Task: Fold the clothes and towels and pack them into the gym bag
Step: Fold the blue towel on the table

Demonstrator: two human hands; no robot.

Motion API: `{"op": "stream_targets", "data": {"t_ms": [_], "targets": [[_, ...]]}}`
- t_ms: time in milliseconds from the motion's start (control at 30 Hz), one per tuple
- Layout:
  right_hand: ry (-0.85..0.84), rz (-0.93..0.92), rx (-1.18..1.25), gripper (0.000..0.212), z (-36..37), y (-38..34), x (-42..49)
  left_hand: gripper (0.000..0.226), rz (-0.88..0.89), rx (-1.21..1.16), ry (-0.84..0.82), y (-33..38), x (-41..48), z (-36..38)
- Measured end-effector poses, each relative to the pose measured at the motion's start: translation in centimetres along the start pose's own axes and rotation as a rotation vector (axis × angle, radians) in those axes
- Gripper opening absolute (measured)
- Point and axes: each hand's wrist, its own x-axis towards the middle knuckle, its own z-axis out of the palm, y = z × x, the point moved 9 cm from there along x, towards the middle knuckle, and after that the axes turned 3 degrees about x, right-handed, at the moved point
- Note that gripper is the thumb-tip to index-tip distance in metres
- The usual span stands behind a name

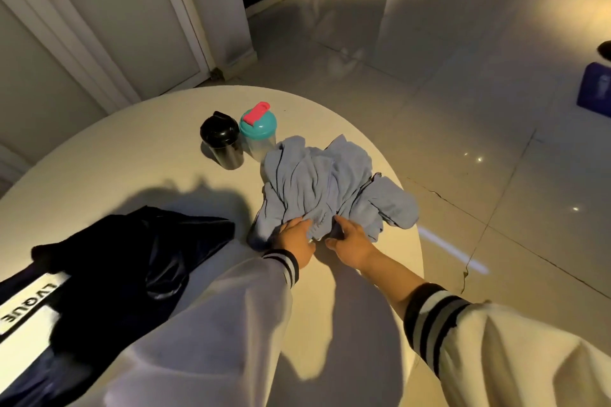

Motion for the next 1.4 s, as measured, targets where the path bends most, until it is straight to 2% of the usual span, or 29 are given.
{"op": "stream_targets", "data": {"t_ms": [100, 200, 300, 367, 400, 433, 467, 533, 567, 633, 733, 833, 967, 1067, 1167, 1267, 1333, 1400], "targets": [[-0.022, -0.019, 0.068, 0.064, 0.6, 0.7, 0.1, 0.016, -0.07, -0.429, 0.243, -0.7, -2.1, -2.8], [-0.002, -0.067, 0.102, 0.059, 0.9, 1.2, -0.9, 0.011, -0.072, -0.509, 0.398, 0.1, -4.8, -6.4], [0.018, -0.114, 0.067, 0.054, 1.5, 1.3, -1.8, 0.032, -0.084, -0.514, 0.336, -0.4, -6.4, -6.7], [-0.001, -0.092, -0.142, 0.054, 2.4, 0.8, -3.5, 0.051, -0.147, -0.426, 0.175, -2.5, -7.2, -4.9], [-0.024, -0.078, -0.213, 0.054, 3.2, 0.9, -4.2, 0.046, -0.162, -0.352, 0.092, -3.4, -7.8, -4.0], [-0.041, -0.094, -0.239, 0.054, 3.9, 0.7, -4.9, 0.029, -0.179, -0.257, 0.052, -4.3, -8.7, -3.5], [-0.051, -0.122, -0.228, 0.054, 4.6, 0.5, -5.8, 0.014, -0.175, -0.203, 0.062, -4.8, -9.8, -3.6], [-0.042, -0.186, -0.155, 0.055, 5.7, 0.0, -7.4, 0.031, -0.219, -0.227, 0.139, -5.8, -12.4, -4.0], [-0.033, -0.205, -0.142, 0.055, 6.4, 0.0, -8.2, 0.03, -0.232, -0.252, 0.162, -6.2, -14.0, -4.3], [-0.015, -0.269, -0.225, 0.06, 8.1, 0.0, -9.9, 0.029, -0.202, -0.273, 0.157, -7.2, -16.6, -3.7], [-0.032, -0.409, -0.359, 0.079, 11.9, 0.8, -12.5, 0.043, -0.233, -0.299, 0.142, -10.1, -20.4, -1.4], [0.002, -0.536, -0.34, 0.068, 15.1, 1.2, -14.6, 0.04, -0.28, -0.368, 0.204, -13.0, -22.9, 0.6], [0.089, -0.583, -0.424, 0.055, 19.1, 3.7, -15.1, 0.042, -0.148, -0.419, 0.368, -15.6, -24.6, 3.7], [0.298, -0.767, -0.528, 0.039, 21.3, 5.0, -15.9, 0.038, -0.07, -0.421, 0.411, -17.1, -25.2, 7.0], [0.458, -0.986, -0.619, 0.03, 22.5, 5.0, -17.6, 0.039, 0.044, -0.273, 0.562, -17.0, -26.0, 8.1], [0.494, -1.072, -0.572, 0.027, 22.4, 5.3, -18.7, 0.046, 0.124, -0.235, 0.685, -16.7, -27.4, 8.6], [0.469, -1.095, -0.579, 0.028, 22.8, 6.0, -19.8, 0.043, 0.139, -0.179, 0.79, -16.8, -29.3, 9.0], [0.409, -1.118, -0.554, 0.029, 23.6, 7.0, -21.6, 0.04, 0.089, -0.293, 0.787, -17.0, -32.2, 10.0]]}}
